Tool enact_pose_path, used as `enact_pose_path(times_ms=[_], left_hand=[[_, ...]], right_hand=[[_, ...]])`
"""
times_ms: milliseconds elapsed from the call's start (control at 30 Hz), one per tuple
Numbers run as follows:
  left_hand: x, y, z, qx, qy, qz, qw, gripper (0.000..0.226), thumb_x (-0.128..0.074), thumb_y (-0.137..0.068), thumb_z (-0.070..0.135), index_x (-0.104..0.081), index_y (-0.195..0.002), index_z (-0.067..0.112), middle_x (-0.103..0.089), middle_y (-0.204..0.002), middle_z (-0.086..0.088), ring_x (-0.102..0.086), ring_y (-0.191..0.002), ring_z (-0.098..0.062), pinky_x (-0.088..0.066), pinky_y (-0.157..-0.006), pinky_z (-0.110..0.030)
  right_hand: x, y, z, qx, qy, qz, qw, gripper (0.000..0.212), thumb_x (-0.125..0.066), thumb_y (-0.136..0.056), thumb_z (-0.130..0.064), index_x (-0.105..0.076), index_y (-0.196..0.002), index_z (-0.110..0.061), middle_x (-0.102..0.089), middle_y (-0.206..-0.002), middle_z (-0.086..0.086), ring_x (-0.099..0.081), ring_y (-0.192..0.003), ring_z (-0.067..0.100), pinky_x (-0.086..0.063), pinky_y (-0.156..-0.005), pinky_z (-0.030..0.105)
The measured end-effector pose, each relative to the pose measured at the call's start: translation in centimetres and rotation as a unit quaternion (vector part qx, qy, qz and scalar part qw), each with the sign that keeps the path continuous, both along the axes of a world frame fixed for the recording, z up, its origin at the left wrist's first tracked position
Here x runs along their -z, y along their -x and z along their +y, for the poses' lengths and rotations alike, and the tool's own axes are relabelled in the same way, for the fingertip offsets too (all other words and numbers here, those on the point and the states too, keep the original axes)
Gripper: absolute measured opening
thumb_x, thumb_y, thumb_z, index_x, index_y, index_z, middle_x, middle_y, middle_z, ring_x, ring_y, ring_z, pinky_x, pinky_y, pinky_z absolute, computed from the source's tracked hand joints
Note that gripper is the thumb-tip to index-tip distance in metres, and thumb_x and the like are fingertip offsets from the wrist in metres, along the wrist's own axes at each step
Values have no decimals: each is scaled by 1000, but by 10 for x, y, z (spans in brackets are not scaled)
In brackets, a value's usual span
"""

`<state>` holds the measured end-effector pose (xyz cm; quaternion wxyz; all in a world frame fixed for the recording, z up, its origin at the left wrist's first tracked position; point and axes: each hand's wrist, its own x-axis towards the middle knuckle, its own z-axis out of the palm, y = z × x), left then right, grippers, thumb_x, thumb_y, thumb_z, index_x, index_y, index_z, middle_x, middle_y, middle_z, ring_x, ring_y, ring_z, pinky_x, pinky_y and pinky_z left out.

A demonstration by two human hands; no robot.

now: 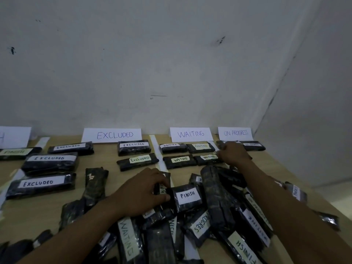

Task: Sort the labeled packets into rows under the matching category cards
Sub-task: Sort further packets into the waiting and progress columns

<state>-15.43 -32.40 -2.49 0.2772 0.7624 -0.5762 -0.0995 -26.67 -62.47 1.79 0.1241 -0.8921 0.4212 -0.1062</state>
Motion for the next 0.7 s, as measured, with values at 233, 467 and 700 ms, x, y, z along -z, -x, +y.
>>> enact_pose_path(times_ms=[233, 467, 700], left_hand=[[-38, -16, 14, -141, 71, 89, 983, 8, -69, -85, 27, -69, -77, 25, -66, -79, 14, -60, -72, 4, -41, -61, -13], [-45, -65, 83, -308, -37, 49, 949, 17, -79, -73, 27, -67, -75, 15, -67, -79, 1, -62, -78, -14, -49, -65, -27], [-29, -59, 94, -342, -106, 31, 933, 44, -81, -63, 44, -52, -79, 15, -59, -85, -3, -54, -74, -18, -39, -58, -27]], right_hand=[[-20, -5, 113, -162, 2, -87, 983, 19, -65, -84, -42, -67, -91, -24, -66, -86, -7, -60, -81, 11, -48, -71, 28], [-5, -29, 218, -332, -65, -116, 934, 23, -66, -85, -40, -66, -103, -27, -64, -89, -11, -58, -81, 6, -45, -70, 24], [31, -41, 244, -351, -64, -123, 926, 24, -68, -84, -39, -67, -105, -28, -59, -99, -15, -52, -93, 2, -37, -73, 14]])
